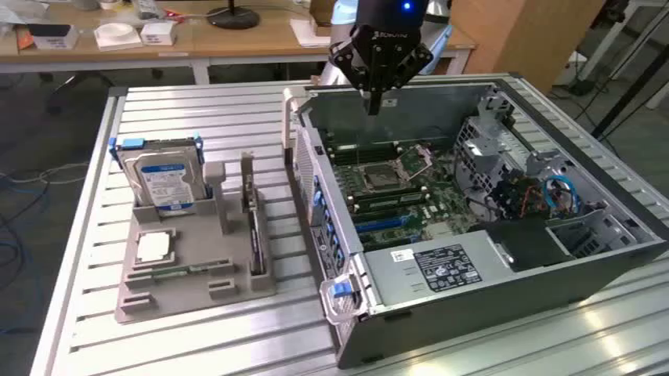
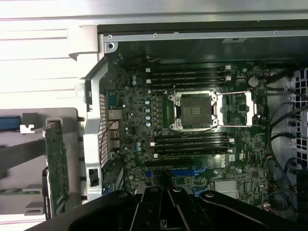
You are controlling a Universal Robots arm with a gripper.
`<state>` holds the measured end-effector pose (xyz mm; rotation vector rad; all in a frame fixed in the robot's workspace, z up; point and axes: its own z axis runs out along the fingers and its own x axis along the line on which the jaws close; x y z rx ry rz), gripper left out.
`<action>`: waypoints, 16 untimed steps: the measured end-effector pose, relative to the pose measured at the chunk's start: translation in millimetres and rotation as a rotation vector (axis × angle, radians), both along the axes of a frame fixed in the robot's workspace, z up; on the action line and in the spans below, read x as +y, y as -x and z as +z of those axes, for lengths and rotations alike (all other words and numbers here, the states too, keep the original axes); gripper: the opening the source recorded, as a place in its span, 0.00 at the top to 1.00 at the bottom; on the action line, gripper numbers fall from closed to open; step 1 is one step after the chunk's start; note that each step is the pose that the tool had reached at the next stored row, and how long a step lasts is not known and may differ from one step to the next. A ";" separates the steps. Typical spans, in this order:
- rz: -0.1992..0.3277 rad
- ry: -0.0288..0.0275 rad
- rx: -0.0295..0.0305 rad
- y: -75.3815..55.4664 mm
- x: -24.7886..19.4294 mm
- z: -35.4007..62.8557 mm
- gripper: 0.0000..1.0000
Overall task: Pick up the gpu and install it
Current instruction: 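Reach for the gpu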
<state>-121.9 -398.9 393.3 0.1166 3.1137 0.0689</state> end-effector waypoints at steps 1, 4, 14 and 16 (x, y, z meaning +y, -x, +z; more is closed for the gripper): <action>0.000 0.0000 0.0000 0.0 0.0 0.0 0.89; 0.000 0.0000 0.0000 0.0 0.0 0.0 0.89; 0.000 -0.0001 -0.0001 2.4 0.0 -0.3 0.89; 0.000 0.0001 0.0001 4.9 0.0 -0.3 0.89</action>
